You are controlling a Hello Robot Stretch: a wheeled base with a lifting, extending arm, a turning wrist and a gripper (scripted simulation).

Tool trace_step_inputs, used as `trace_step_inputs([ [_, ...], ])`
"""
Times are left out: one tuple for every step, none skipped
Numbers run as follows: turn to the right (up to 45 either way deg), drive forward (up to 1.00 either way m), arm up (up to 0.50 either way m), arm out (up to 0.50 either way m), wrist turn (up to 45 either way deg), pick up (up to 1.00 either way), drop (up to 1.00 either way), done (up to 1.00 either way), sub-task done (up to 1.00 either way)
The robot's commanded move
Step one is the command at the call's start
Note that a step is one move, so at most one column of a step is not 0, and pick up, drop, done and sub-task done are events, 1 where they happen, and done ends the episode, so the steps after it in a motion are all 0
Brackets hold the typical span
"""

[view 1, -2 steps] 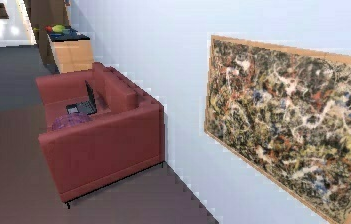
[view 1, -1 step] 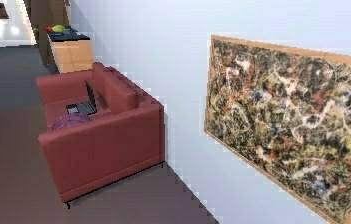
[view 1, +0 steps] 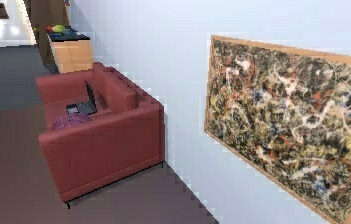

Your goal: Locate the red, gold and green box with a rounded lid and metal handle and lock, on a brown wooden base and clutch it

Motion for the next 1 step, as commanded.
trace_step_inputs([
  [0.0,0.0,0.0,0.0,0.0,0.0,0.0,1.0,0.0],
])
